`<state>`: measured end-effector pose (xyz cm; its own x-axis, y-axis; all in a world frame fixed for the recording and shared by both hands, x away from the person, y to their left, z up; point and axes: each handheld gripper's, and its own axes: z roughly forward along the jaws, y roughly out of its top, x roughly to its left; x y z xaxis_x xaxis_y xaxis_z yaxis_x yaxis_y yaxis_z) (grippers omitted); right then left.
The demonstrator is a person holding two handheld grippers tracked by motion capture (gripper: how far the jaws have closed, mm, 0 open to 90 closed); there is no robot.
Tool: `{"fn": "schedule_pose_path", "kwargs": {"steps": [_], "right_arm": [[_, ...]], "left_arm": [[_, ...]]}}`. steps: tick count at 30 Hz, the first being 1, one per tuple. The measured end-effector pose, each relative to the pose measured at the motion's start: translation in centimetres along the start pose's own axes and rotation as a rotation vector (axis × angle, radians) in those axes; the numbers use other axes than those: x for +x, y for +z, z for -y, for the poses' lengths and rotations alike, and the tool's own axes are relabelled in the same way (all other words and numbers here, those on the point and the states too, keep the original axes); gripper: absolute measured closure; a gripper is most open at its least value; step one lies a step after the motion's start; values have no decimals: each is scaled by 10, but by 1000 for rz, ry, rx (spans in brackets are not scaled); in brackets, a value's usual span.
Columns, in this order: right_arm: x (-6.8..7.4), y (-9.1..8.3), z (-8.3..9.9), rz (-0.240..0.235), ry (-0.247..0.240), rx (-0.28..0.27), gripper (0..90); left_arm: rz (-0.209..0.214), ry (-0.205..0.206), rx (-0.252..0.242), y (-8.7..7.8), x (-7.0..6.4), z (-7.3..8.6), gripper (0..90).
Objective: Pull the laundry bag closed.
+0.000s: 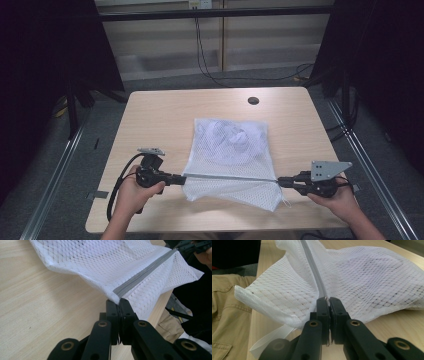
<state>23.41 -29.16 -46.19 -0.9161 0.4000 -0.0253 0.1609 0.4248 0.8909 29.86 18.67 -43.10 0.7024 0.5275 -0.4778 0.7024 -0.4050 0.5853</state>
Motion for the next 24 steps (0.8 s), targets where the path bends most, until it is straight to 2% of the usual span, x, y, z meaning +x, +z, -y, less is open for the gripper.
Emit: {"fn": "schedule_pose_path", "kwargs": {"steps": [3, 6, 8, 10, 12, 14, 16, 19, 20, 23, 24], "right_arm": [[-1, 0, 1, -4, 8, -4, 865], [-1, 1, 3, -11, 15, 20, 864], [-1, 2, 4, -23, 12, 25, 859], [0, 3, 4, -15, 12, 28, 840], [0, 3, 4, -3, 23, 20, 769], [-1, 2, 4, 9, 25, 6, 756], [-1, 2, 4, 11, 36, -3, 728], [-1, 2, 4, 7, 56, -23, 674], [-1, 2, 4, 21, 58, -18, 643], [-2, 3, 5, 54, 82, -16, 493], [-3, 3, 5, 69, 94, -20, 440]], "left_arm": [[16, 14, 19, 2, -2, 1, 872], [31, 50, 29, 3, -5, 3, 853], [17, 64, -10, 2, -5, 4, 763], [1, 71, -51, 0, -4, 3, 664], [-2, 74, -62, -3, -4, 3, 625], [-7, 83, -73, -3, -4, 3, 570], [0, 97, -64, -3, -4, 3, 547], [-22, 120, -71, 1, -5, 3, 428], [-32, 131, -78, 2, -4, 3, 374], [-81, 206, -128, 5, -3, 2, 197], [-92, 220, -134, 6, -2, 2, 170]]}}
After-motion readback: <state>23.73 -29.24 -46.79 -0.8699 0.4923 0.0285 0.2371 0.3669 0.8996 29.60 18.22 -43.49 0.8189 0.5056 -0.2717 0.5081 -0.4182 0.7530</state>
